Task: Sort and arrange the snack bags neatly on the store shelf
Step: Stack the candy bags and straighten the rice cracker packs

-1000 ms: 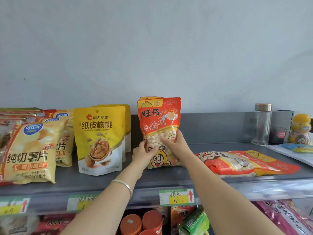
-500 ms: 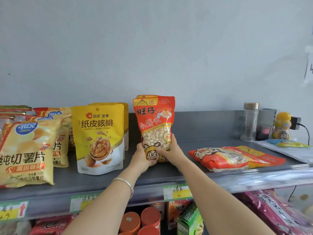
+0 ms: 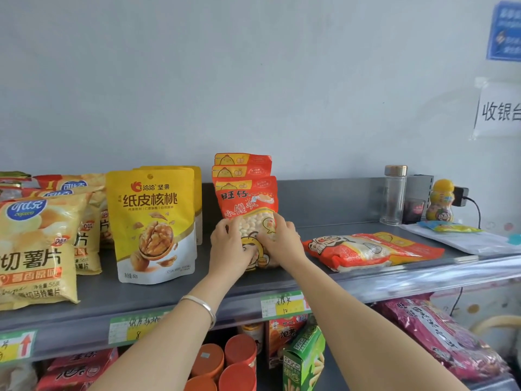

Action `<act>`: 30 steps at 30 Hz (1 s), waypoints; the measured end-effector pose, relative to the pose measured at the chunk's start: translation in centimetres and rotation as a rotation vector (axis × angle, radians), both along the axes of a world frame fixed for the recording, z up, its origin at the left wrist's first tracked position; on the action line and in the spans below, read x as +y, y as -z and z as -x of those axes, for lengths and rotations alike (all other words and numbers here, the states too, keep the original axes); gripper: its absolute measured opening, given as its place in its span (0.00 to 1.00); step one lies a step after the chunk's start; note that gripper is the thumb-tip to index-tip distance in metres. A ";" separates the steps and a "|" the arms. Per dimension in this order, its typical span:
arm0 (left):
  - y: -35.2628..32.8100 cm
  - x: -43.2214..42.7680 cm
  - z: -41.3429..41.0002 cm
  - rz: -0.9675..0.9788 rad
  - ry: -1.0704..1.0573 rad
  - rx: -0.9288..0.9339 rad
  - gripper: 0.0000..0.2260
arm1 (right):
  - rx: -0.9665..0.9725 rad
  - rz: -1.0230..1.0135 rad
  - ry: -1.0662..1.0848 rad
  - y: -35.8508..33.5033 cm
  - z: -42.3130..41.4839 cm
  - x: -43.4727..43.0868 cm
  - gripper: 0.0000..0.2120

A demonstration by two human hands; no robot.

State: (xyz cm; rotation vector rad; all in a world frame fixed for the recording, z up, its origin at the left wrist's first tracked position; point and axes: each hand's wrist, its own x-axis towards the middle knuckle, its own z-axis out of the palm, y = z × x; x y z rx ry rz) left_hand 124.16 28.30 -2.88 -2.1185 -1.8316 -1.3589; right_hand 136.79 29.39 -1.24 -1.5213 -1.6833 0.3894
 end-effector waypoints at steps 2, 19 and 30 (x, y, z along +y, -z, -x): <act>-0.2 -0.3 -0.8 0.000 0.008 0.060 0.29 | -0.010 0.014 -0.029 -0.2 -0.2 -0.3 0.32; -2.1 -0.6 -11.2 -0.006 0.230 0.074 0.19 | -0.246 -0.233 0.170 -2.1 -9.6 -2.6 0.18; -1.6 1.2 -17.9 0.612 0.247 -1.108 0.36 | -0.283 0.368 0.283 -0.2 -16.5 -0.7 0.35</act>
